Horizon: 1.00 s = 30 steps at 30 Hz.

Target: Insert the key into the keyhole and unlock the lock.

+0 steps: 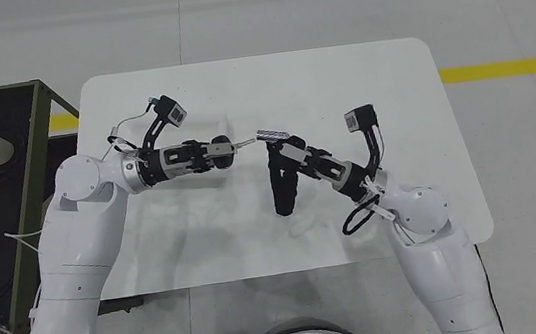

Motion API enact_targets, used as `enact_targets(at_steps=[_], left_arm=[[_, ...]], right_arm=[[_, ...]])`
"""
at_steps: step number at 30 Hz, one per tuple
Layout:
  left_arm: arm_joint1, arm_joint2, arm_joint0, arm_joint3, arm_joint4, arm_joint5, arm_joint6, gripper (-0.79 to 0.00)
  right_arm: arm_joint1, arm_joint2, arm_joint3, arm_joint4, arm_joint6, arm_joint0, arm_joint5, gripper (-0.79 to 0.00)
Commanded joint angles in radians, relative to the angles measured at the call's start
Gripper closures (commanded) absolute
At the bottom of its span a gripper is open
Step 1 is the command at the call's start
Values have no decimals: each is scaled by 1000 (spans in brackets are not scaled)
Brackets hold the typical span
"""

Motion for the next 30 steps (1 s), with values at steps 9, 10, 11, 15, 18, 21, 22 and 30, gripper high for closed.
enact_targets(at_steps=[9,10,11,15,18,21,22,30], left_arm=[[0,-16,34,-17,-59,36,-2,0],[4,-31,44,-42,-45,44,-10,0],[10,-48,46,-56,-17,52,-28,0],[28,-105,39,-62,12,91,-110,0],[35,-115,15,-30,22,114,-170,0],[37,-76,-5,-9,-32,139,-198,0],[39,-62,-12,5,-51,158,-198,0],[40,-58,-18,17,-62,168,-198,0]], right_arm=[[4,5,-36,-15,-6,-39,-1,0],[7,11,-50,-31,-9,-49,5,0],[9,15,-59,-30,-7,-54,15,0],[20,27,-65,0,79,-39,71,0],[26,22,-64,27,124,-25,108,0],[29,9,-62,52,148,-10,139,0],[31,2,-63,39,159,-2,150,0],[32,0,-66,20,155,5,146,0]])
